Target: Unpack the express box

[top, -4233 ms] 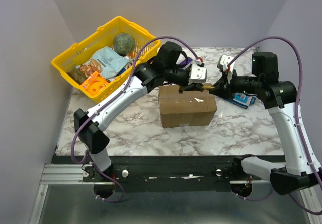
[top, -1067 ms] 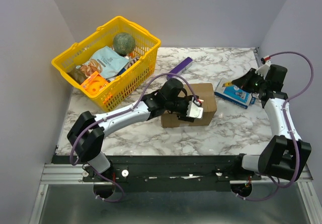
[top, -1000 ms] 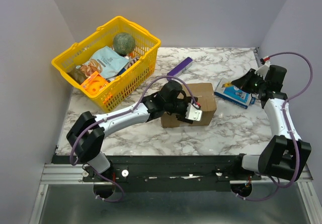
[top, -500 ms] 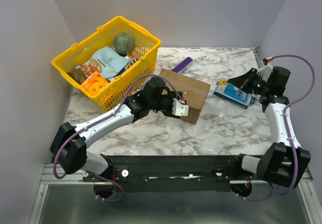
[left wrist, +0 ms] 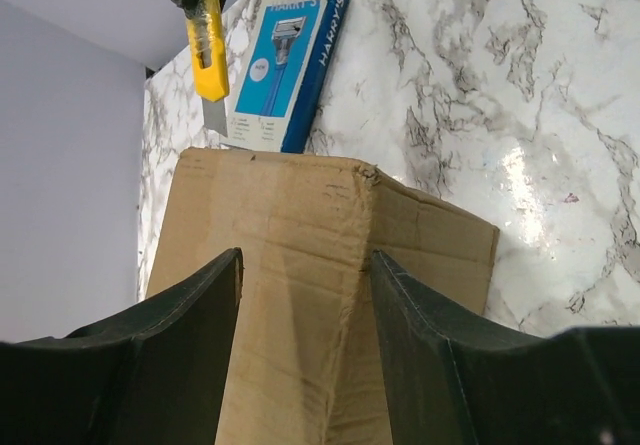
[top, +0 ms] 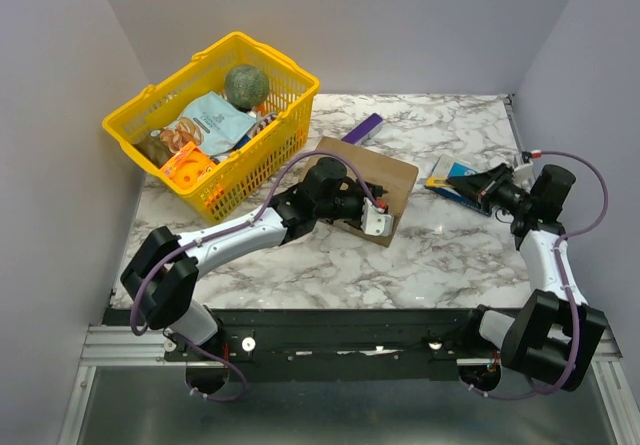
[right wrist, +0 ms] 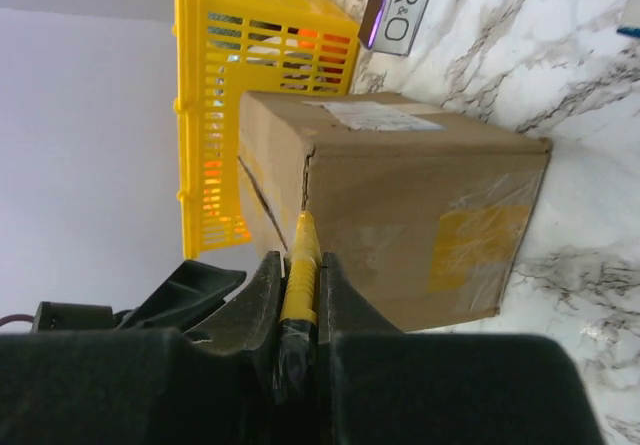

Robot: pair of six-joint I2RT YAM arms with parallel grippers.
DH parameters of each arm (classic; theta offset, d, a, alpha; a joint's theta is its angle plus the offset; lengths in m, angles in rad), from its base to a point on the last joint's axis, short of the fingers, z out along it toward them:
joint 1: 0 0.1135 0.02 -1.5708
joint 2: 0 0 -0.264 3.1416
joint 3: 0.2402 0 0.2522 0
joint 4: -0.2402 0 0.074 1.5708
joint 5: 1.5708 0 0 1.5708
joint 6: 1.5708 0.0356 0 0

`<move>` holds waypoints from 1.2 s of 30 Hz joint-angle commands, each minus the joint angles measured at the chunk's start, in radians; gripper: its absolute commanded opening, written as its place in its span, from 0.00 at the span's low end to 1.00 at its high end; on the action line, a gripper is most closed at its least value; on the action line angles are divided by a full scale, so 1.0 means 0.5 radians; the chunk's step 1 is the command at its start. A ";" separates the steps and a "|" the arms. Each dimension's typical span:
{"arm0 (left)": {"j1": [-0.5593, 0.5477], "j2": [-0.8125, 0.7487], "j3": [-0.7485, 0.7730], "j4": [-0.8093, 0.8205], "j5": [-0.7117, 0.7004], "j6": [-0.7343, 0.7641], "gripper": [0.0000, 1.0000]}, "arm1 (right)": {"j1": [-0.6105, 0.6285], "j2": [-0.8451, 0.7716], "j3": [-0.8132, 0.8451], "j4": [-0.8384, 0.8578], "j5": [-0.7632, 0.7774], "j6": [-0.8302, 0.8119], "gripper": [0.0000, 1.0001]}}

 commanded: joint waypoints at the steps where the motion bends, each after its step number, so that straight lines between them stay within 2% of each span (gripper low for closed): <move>1: -0.026 0.046 0.051 0.109 -0.036 0.049 0.61 | -0.031 -0.011 -0.113 0.320 -0.150 0.248 0.00; 21: -0.053 0.157 0.057 0.231 -0.045 -0.028 0.57 | -0.073 0.173 -0.211 0.722 -0.101 0.402 0.00; 24: -0.053 0.169 0.063 0.244 -0.060 -0.037 0.57 | -0.073 0.241 -0.242 0.918 -0.135 0.500 0.00; 36: -0.056 0.154 0.029 0.238 -0.054 -0.065 0.56 | -0.074 0.413 -0.239 1.161 -0.178 0.706 0.00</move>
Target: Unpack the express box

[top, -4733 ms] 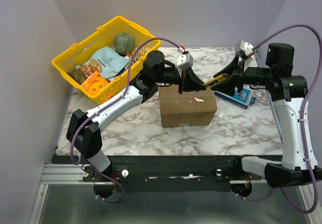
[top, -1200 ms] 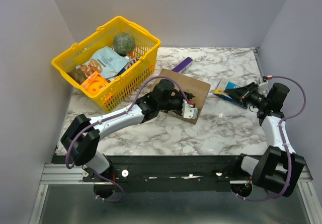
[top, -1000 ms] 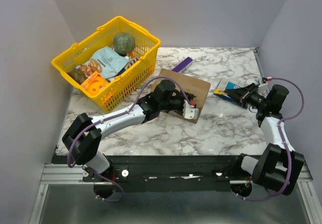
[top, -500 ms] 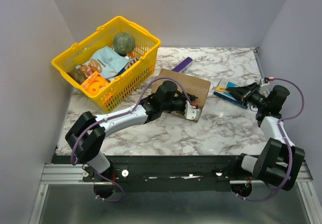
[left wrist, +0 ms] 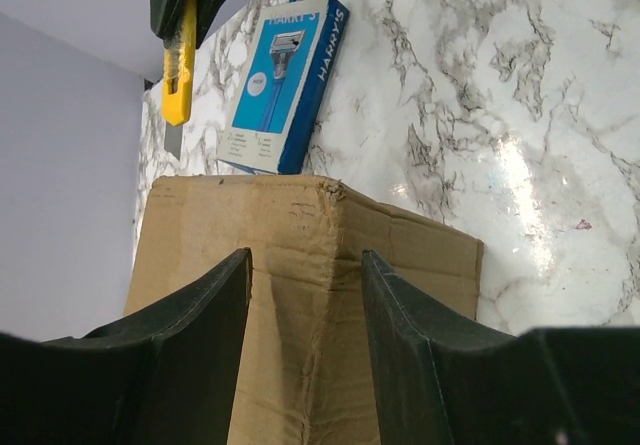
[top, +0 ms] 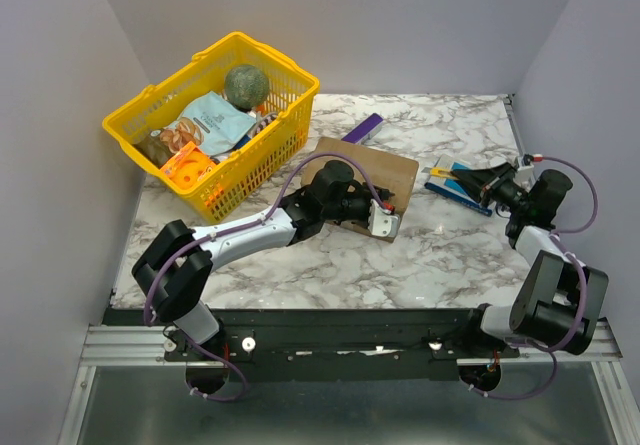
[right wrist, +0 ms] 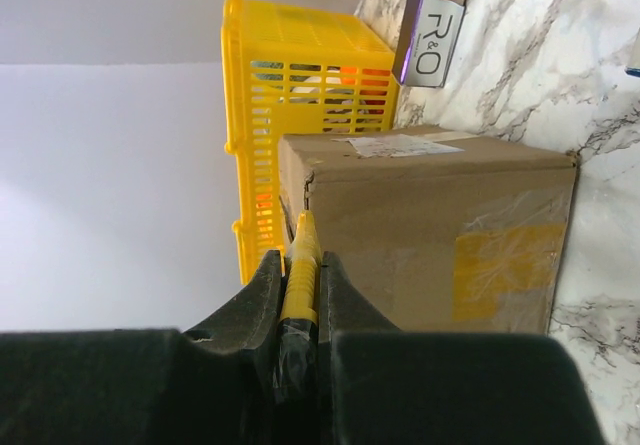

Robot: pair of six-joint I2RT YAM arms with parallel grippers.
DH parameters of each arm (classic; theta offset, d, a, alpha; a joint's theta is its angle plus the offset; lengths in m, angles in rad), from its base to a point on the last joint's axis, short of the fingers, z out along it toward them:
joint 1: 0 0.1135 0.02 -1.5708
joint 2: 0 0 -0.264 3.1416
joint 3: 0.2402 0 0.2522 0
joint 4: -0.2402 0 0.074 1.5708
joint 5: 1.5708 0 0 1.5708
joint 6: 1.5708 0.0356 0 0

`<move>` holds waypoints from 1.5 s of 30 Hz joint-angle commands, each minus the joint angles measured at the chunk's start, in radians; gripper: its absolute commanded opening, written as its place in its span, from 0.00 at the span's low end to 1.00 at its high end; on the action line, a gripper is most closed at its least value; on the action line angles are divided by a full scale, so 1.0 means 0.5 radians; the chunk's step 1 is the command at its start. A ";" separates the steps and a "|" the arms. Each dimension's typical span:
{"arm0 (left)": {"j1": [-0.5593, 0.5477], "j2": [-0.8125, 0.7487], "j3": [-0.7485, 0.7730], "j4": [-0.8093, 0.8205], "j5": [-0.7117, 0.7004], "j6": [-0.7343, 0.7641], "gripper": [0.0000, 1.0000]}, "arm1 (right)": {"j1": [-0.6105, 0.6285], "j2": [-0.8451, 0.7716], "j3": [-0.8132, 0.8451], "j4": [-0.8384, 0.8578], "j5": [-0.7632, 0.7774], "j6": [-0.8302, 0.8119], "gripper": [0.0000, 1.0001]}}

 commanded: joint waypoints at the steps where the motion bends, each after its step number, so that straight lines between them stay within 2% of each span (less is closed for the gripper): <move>1: -0.007 0.014 0.020 0.057 -0.037 -0.030 0.56 | -0.012 0.043 -0.027 0.179 -0.095 0.095 0.01; 22: -0.010 0.042 0.026 0.091 -0.053 -0.039 0.55 | -0.009 0.073 -0.036 0.130 -0.138 0.065 0.00; 36: -0.010 0.085 0.048 0.094 -0.062 -0.036 0.55 | 0.004 0.144 -0.042 0.308 -0.166 0.194 0.00; 45: -0.010 0.076 0.045 0.091 -0.062 -0.030 0.55 | 0.043 0.132 -0.030 0.213 -0.172 0.120 0.00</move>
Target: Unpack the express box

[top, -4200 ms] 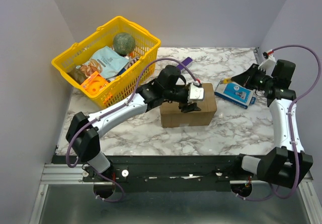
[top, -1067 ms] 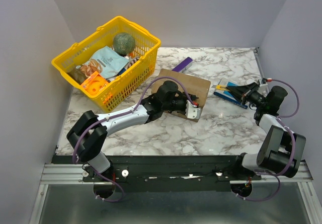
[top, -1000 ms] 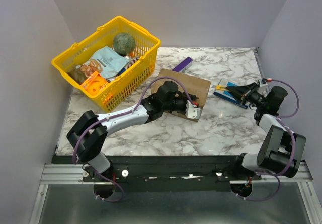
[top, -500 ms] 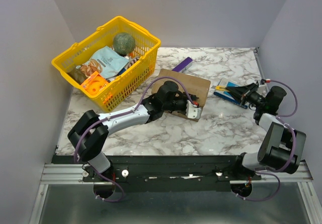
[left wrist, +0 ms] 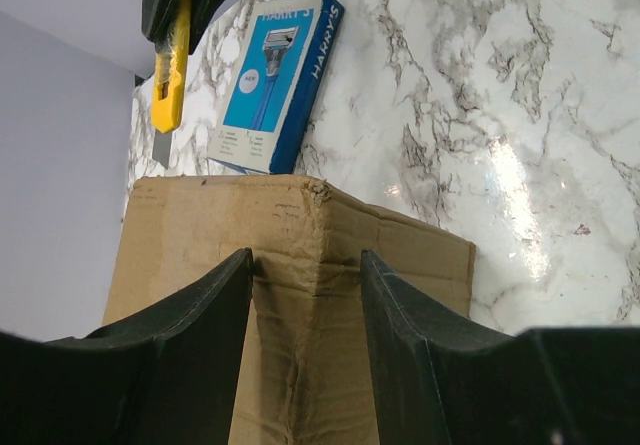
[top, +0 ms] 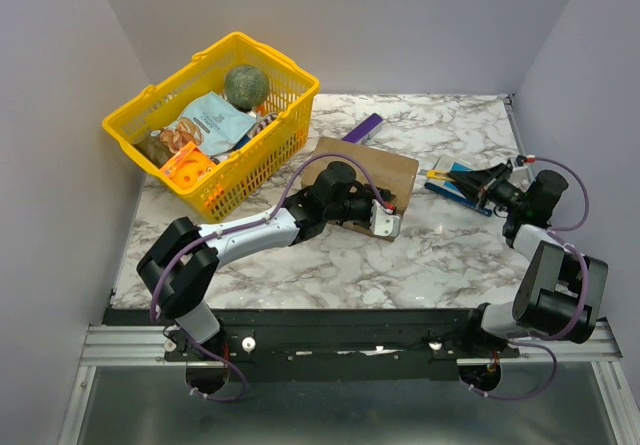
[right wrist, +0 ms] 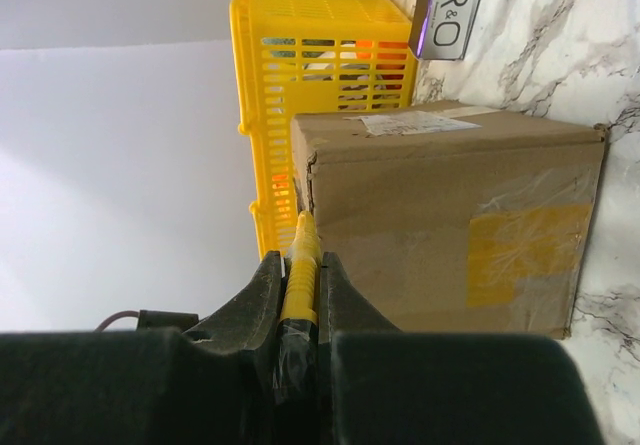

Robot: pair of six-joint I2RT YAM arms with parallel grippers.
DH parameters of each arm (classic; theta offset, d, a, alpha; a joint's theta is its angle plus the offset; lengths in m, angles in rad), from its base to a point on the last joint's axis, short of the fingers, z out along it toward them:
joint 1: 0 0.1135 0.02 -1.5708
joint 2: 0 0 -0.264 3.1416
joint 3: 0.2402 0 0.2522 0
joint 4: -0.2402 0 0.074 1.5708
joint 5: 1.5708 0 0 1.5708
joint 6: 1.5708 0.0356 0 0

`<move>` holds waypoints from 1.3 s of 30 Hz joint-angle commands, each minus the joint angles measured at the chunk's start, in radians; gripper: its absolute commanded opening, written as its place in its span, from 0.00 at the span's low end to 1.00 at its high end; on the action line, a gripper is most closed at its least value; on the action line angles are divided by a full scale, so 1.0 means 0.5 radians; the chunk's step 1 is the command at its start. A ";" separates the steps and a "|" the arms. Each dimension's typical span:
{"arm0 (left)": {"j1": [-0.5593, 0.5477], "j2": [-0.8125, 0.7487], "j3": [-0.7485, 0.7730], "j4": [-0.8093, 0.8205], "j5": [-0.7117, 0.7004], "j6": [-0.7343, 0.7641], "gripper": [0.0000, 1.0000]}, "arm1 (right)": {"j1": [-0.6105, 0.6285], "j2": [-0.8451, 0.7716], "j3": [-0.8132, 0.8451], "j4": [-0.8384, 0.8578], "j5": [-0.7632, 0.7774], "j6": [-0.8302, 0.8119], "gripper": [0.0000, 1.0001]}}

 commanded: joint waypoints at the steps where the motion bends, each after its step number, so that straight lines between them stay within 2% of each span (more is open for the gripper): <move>1: -0.010 0.019 0.042 0.045 -0.060 0.003 0.55 | 0.027 0.002 -0.003 -0.004 -0.050 -0.052 0.00; 19: -0.010 0.022 0.048 0.036 -0.066 0.006 0.55 | 0.036 0.020 0.034 -0.053 -0.025 -0.141 0.01; 32: -0.010 0.031 0.042 0.039 -0.079 0.000 0.55 | 0.146 0.042 0.098 -0.010 -0.059 -0.163 0.00; 39: -0.010 0.090 0.078 0.134 -0.235 -0.092 0.55 | 0.165 -0.022 0.052 -0.129 -0.102 -0.224 0.00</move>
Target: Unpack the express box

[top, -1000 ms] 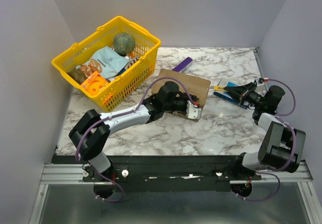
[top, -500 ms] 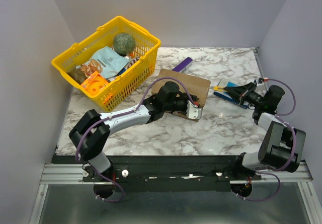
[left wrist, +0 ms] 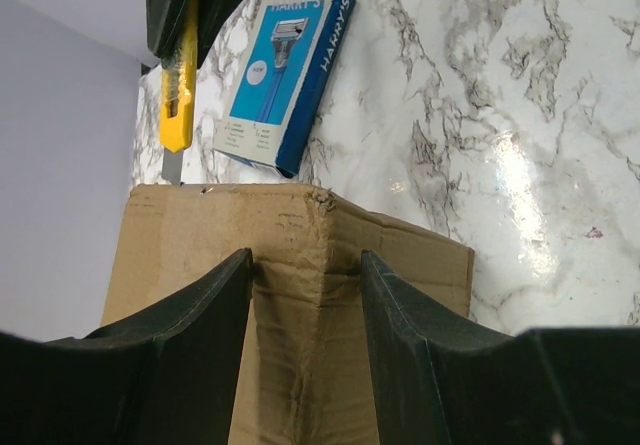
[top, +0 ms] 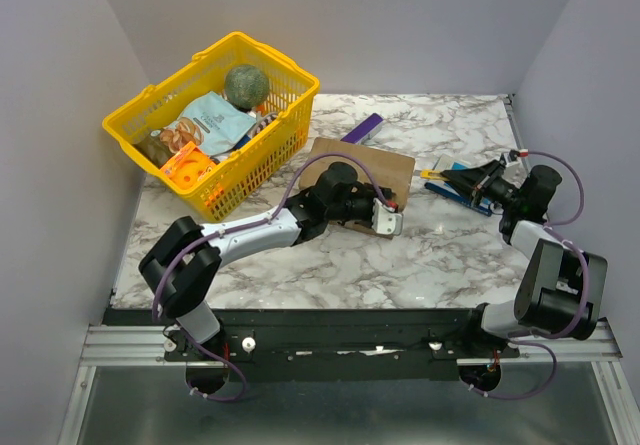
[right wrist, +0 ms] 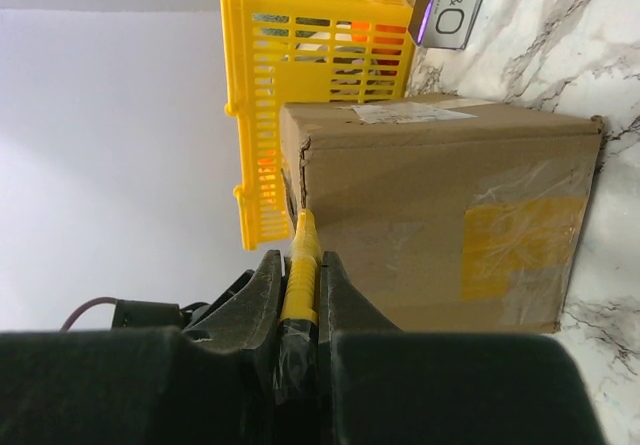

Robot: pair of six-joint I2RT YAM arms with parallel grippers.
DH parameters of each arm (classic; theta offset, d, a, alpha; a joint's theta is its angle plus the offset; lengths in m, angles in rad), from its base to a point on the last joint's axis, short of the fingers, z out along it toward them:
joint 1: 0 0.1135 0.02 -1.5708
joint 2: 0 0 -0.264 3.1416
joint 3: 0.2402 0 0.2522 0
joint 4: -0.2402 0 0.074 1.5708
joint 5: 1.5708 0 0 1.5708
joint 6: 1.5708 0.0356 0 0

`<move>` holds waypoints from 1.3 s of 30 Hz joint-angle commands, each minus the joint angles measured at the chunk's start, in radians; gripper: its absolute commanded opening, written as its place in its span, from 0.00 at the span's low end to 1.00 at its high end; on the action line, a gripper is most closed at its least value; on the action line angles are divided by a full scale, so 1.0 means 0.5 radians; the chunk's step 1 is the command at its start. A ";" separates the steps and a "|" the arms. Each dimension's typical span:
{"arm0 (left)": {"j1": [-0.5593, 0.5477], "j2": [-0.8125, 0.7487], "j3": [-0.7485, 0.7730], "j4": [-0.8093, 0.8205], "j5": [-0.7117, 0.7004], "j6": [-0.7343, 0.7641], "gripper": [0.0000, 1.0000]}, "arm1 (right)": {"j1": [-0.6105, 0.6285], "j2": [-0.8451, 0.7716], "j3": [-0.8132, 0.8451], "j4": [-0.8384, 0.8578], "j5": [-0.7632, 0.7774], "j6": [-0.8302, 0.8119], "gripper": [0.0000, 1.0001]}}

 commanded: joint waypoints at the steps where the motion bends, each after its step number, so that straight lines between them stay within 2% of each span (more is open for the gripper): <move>1: -0.007 0.080 0.081 0.120 -0.200 -0.096 0.55 | 0.042 -0.062 -0.005 -0.084 -0.113 -0.104 0.01; 5: -0.007 0.132 0.160 0.172 -0.427 -0.198 0.53 | 0.042 -0.114 -0.030 -0.136 -0.144 -0.125 0.00; 8: -0.010 0.160 0.182 0.212 -0.482 -0.216 0.52 | 0.042 -0.148 -0.054 -0.179 -0.156 -0.137 0.00; 14: -0.007 0.147 0.158 0.243 -0.464 -0.219 0.53 | 0.042 -0.145 -0.057 -0.353 -0.141 -0.260 0.00; 24: -0.007 0.068 0.038 0.255 -0.323 -0.146 0.54 | 0.042 0.027 0.142 -0.354 -0.242 -0.312 0.00; 29: -0.007 0.074 0.035 0.270 -0.329 -0.155 0.54 | 0.057 0.073 0.234 -0.544 -0.285 -0.453 0.00; 33: -0.007 0.080 0.029 0.286 -0.332 -0.158 0.54 | 0.073 0.091 0.194 -0.352 -0.368 -0.340 0.00; 37: -0.007 0.074 0.013 0.316 -0.338 -0.161 0.54 | 0.085 0.116 0.213 -0.381 -0.389 -0.349 0.00; 39: -0.010 0.068 0.004 0.323 -0.332 -0.161 0.54 | 0.094 0.186 0.216 -0.226 -0.432 -0.264 0.00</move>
